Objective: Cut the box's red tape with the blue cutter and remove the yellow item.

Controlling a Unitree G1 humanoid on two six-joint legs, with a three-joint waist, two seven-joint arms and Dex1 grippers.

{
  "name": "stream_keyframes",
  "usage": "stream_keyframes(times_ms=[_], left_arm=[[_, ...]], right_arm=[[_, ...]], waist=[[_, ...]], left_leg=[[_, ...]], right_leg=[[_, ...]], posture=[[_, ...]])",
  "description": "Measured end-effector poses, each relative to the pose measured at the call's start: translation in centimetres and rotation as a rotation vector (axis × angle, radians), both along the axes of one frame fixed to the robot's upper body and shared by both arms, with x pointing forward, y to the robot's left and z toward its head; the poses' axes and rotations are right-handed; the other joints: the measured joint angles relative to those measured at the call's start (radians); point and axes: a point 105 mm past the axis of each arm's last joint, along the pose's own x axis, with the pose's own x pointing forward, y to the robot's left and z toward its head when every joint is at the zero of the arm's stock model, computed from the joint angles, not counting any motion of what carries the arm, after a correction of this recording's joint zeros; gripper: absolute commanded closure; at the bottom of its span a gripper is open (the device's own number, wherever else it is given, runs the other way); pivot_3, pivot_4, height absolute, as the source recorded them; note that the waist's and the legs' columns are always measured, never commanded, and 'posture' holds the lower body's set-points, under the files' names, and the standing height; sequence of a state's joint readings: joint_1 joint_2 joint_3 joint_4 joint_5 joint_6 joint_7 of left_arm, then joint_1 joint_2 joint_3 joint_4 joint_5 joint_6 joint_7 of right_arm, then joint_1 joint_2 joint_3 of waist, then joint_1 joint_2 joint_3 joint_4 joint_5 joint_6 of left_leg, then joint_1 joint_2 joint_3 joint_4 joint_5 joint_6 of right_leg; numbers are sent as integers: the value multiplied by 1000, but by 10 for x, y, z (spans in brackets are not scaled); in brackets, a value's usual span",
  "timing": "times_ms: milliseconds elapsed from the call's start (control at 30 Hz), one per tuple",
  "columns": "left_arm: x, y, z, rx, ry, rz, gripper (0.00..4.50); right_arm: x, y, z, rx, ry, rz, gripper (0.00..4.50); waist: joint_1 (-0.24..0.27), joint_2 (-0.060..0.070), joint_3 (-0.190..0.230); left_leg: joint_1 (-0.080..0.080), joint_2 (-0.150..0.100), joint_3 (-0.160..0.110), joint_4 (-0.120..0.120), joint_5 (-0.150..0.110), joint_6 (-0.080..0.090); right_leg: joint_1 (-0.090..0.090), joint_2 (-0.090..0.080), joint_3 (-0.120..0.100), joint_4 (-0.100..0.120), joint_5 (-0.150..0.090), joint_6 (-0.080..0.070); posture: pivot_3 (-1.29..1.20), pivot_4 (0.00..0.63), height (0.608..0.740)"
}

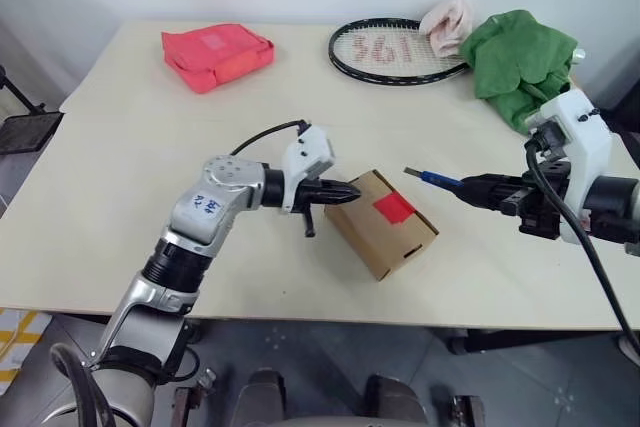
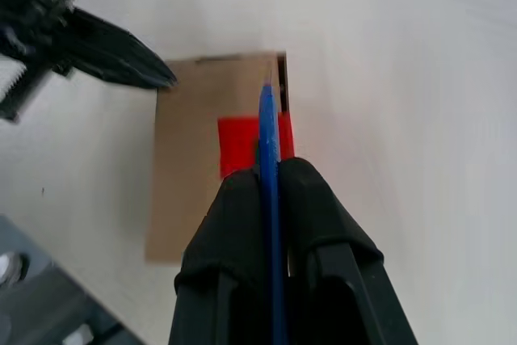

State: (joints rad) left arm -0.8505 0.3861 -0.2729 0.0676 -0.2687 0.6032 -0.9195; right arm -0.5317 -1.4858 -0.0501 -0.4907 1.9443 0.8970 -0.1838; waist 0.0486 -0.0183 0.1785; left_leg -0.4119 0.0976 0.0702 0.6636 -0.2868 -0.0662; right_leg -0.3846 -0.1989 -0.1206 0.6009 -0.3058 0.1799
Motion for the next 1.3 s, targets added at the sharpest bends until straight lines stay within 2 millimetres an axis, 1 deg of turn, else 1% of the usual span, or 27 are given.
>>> stream_keyframes(times_ms=[67, 133, 200, 400, 500, 633, 900, 1067, 1300], left_arm=[[-1, -9, -4, 25, 23, -2, 4481], [-2, -11, -11, 61, 46, 1, 4481], [-3, -10, -17, 99, 65, 6, 4481], [-3, -12, -19, 132, 45, 23, 4481], [-2, -13, -20, 133, 45, 34, 4481], [-3, -13, -19, 133, 54, 47, 4481], [-3, -13, -19, 135, 72, 60, 4481], [-4, -15, -19, 130, 88, 63, 4481], [-5, -15, -19, 129, 94, 64, 4481]], right_arm=[[7, 9, -2, 8, 12, 12, 4419], [12, 12, -8, -14, 42, 5, 4419], [18, 11, -14, -30, 70, -13, 4419], [29, 11, -16, -67, 90, -49, 4419], [33, 9, -22, -83, 116, -72, 4419], [35, 8, -23, -79, 132, -92, 4419], [39, 11, -26, -59, 145, -105, 4419], [39, 9, -35, -63, 169, -119, 4419], [37, 10, -36, -75, 164, -118, 4419]], waist=[[-1, 0, 0], [-2, 0, 0], [-1, 0, 0], [5, 0, 0], [5, 0, 0], [4, 0, 0], [4, 0, 0], [6, 0, 0], [6, 0, 0]], left_leg=[[-3, 0, 0, 1, 0, 0], [-10, 0, 0, 2, 0, 0], [-10, 1, 0, 1, 0, 0], [-11, 0, 0, 2, 0, 0], [-10, 1, 0, 4, 0, 0], [-10, 1, 0, 4, 0, 0], [-10, 1, 0, 4, 0, 0], [-10, 1, 0, 4, 0, 0], [-10, 1, 0, 4, 0, 0]], right_leg=[[-4, 0, 0, 2, 0, 0], [-12, 0, 0, 6, 0, 0], [-13, 0, -1, 7, 0, 0], [-13, 0, -1, 7, 0, 0], [-13, 0, -1, 8, 0, 0], [-13, 0, -1, 9, 0, 0], [-13, 0, -1, 9, 0, 0], [-13, 0, -1, 9, 0, 0], [-13, 0, -1, 9, 0, 0]], posture=[[0, 150, 740], [0, 150, 740], [0, 150, 740], [0, 150, 740], [0, 150, 740], [0, 150, 740], [0, 150, 740], [0, 150, 740], [0, 150, 740]])
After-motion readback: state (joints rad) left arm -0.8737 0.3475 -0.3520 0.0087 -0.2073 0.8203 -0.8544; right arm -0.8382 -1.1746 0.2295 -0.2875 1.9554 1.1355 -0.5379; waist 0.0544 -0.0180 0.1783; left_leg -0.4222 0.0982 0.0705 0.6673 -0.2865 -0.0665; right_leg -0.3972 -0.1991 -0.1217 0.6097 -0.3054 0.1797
